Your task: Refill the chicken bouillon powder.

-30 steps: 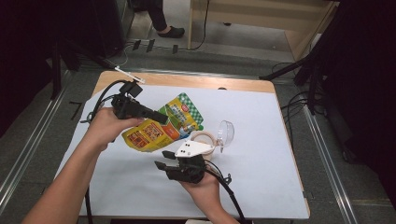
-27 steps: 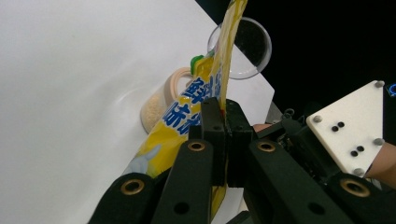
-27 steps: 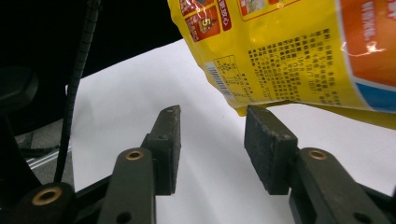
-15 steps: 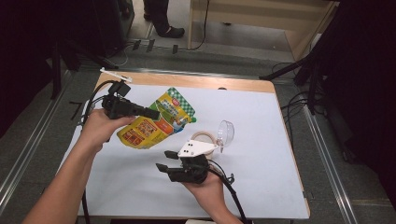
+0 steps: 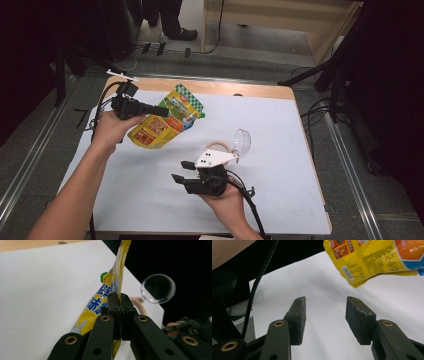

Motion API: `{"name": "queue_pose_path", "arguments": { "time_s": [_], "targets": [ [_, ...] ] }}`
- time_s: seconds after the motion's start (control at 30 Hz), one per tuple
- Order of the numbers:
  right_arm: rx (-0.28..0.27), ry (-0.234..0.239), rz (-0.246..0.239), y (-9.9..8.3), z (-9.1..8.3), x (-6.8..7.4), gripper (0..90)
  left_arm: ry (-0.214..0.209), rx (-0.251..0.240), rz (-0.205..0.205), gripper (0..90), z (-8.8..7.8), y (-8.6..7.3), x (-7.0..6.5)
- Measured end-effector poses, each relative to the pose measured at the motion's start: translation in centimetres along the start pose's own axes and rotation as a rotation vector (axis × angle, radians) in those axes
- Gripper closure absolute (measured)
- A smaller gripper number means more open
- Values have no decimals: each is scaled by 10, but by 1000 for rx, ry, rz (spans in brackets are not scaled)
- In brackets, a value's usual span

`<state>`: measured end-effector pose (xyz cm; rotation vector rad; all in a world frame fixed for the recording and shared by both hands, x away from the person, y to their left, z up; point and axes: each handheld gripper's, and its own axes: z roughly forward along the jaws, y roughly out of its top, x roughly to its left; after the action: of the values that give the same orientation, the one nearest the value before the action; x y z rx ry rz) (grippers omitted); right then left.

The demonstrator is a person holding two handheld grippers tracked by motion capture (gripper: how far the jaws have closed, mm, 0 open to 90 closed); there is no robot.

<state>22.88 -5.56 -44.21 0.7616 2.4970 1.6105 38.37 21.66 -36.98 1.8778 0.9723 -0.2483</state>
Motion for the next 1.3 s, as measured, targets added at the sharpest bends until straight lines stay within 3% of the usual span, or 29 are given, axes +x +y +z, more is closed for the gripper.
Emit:
{"name": "queue_pose_path", "arguments": {
  "time_s": [0.33, 0.53, 0.7, 0.93, 1.3],
  "targets": [
    [4, -16, 1, 0, -3, -4, 526, 32, -25, 44, 900, 18, -5, 17],
    [9, -12, -8, -1, -1, -5, 528, 33, -30, 59, 900, 18, -7, 17],
    [10, -18, -13, -1, -2, -5, 528, 26, -49, 57, 900, 11, -14, 18],
    [5, -15, -4, 0, -3, -7, 529, 64, -53, 81, 894, -3, -23, 15],
    [8, -19, 7, 0, -3, -11, 530, 56, -90, 58, 889, -20, -39, 19]
  ]
}}
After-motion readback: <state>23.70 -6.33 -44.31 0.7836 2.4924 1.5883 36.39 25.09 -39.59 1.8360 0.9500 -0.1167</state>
